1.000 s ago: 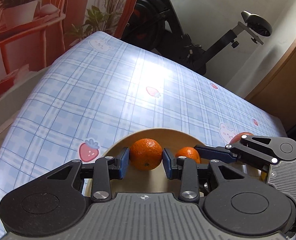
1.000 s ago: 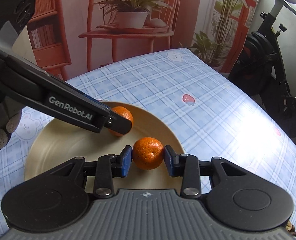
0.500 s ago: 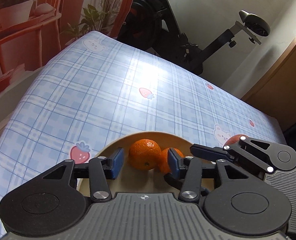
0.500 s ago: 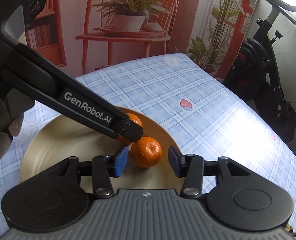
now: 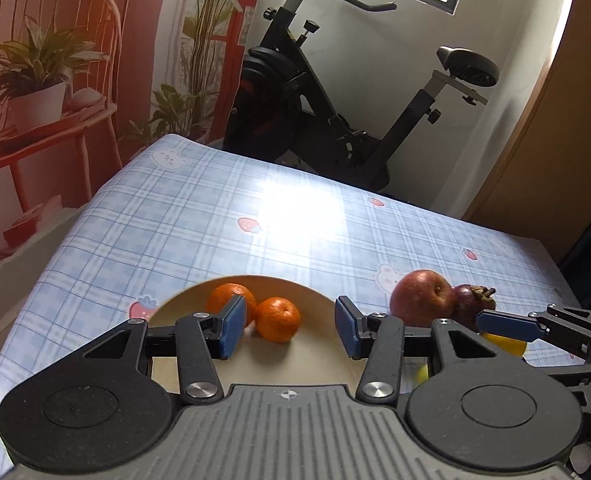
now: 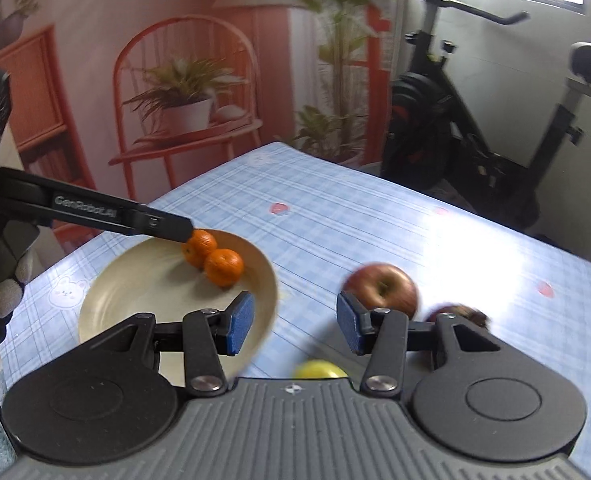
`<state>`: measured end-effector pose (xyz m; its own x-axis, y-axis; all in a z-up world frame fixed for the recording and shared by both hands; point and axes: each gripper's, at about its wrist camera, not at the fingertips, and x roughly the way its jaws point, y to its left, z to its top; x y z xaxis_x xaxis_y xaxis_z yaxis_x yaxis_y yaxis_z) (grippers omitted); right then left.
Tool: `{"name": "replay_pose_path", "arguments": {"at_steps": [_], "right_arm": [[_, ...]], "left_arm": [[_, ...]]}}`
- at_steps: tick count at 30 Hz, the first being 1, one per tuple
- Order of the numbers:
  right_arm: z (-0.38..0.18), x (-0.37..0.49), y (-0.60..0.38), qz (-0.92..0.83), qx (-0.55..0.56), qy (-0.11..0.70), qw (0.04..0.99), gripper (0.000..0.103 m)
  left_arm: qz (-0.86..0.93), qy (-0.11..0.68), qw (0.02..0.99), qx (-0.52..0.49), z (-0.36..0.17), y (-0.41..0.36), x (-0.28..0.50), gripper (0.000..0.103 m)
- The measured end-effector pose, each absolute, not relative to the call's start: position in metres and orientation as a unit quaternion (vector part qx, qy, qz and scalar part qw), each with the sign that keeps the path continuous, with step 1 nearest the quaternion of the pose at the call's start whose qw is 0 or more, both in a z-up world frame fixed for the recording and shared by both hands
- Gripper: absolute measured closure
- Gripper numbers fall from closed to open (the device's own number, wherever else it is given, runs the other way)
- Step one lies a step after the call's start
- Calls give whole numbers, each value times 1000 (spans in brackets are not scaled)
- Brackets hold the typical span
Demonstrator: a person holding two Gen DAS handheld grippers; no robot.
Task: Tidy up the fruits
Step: 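Grasp a brown kiwi with the right gripper while the left gripper grasps another kiwi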
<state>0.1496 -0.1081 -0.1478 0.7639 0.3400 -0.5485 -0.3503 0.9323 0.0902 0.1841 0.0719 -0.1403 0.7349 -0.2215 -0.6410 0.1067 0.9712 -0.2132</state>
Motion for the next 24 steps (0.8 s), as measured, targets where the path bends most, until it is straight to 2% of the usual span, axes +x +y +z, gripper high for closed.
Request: {"name": "replay_pose_path", "arguments": {"at_steps": [6, 9, 14, 24], "right_arm": [[-153, 102, -156, 138, 25, 284, 948, 54], [-159, 76, -174, 116, 38, 278, 953, 54], [-172, 36, -198, 83, 71, 268, 957, 55], [-202, -1, -202, 85, 101, 307, 943, 57]], "left_arm": [[-106, 344, 930, -75, -144, 37, 154, 52], [-110, 339, 932, -69, -146, 22, 140, 58], [-112, 316, 940, -52, -147, -1, 117, 58], [-114, 324, 939, -16, -168, -23, 90, 58]]}}
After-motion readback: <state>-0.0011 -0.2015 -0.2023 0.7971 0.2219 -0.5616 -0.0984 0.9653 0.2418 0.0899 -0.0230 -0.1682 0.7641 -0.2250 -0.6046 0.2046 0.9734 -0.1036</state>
